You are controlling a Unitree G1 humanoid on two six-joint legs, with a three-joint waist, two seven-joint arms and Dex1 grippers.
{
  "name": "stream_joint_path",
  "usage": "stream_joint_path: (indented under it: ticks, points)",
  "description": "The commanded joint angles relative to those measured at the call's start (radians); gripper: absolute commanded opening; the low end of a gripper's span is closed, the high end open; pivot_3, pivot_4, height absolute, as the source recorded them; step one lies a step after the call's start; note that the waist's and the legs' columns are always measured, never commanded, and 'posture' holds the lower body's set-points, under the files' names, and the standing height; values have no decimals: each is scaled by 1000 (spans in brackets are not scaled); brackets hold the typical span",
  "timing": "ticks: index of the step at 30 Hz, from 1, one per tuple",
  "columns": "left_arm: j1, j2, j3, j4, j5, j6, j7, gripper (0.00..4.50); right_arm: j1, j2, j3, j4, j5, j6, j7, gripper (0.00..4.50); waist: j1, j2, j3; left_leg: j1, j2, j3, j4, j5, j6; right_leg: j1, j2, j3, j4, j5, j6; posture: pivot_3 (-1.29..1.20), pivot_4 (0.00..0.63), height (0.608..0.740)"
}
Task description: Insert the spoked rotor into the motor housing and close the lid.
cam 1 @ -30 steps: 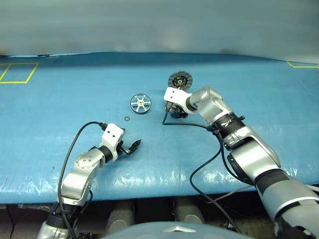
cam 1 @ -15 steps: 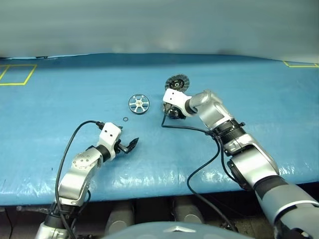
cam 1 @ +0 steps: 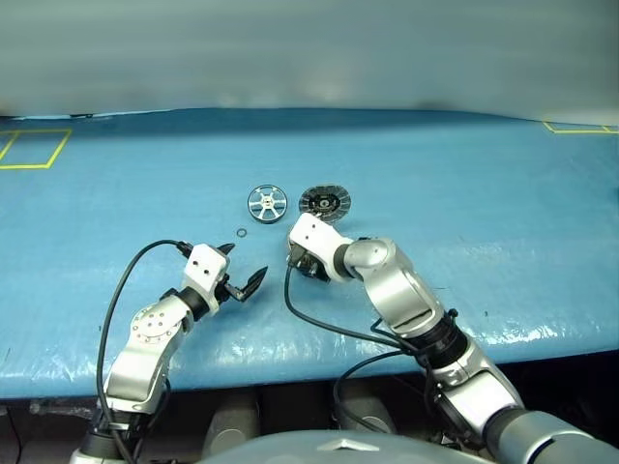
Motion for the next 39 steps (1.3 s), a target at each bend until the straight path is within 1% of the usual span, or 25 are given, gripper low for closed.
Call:
stream_joint_path:
  ticks: [1, 7, 15, 19, 24, 32, 34, 35, 36, 39]
  points:
    - [12, 9, 22, -37, -38, -6, -27, 4500, 54, 18, 82, -60, 57, 78, -11, 2077, -1, 0, 0, 0, 0, 0, 0, 0, 0, 0, 0, 0, 0, 0, 0, 0, 150, 740]
    - [62, 39, 47, -67, -70, -6, -66, 4500, 92, 25, 132, -127, 91, 131, -56, 2077, -2, -2, -1, 0, 1, 0, -2, 0, 0, -1, 0, -1, 0, -1, -1, 0, 150, 740]
    - [117, 57, 109, -101, -90, -3, -53, 4500, 74, 41, 184, -95, 111, 59, -105, 2077, -13, -6, -3, 2, 2, 0, -6, 0, 0, -2, 1, -2, -1, -2, -3, 0, 150, 740]
    - [132, 54, 114, -117, -92, 2, -47, 4500, 60, 70, 202, -75, 121, 44, -119, 2077, -25, -9, -4, 4, 5, 0, -7, 0, 0, -1, 2, -2, -1, -3, -3, 0, 150, 740]
    - [146, 52, 113, -131, -92, 8, -35, 4500, 58, 92, 213, -75, 132, 41, -128, 2077, -37, -9, -4, 6, 9, 1, -11, -1, -1, -1, 5, -3, 0, -4, -6, 0, 150, 740]
    - [144, 50, 107, -135, -93, 14, -31, 4500, 44, 102, 207, -63, 152, 43, -153, 2077, -40, -9, -4, 7, 13, 1, -13, -3, -6, -2, 10, -3, -1, -6, -10, 0, 150, 740]
    - [141, 51, 108, -134, -95, 15, -33, 4500, 45, 103, 203, -63, 158, 46, -159, 2801, -39, -9, -4, 7, 15, 1, -13, -4, -7, -3, 12, -3, -1, -7, -11, 0, 150, 740]
    - [141, 52, 109, -134, -97, 15, -35, 4500, 44, 104, 201, -65, 162, 47, -163, 3014, -37, -8, -3, 7, 15, 1, -13, -5, -7, -3, 13, -3, -1, -7, -11, 0, 150, 740]
    - [141, 52, 110, -134, -98, 16, -36, 4500, 43, 104, 200, -66, 167, 48, -167, 3329, -34, -7, -2, 6, 15, 0, -13, -5, -7, -3, 13, -3, -1, -7, -12, 0, 150, 740]
    - [142, 54, 113, -135, -103, 19, -41, 4500, 31, 101, 199, -86, 185, 60, -174, 4329, -23, -6, -2, -3, 15, 0, -12, -4, -7, -12, 13, -3, 0, -7, -11, 0, 150, 740]
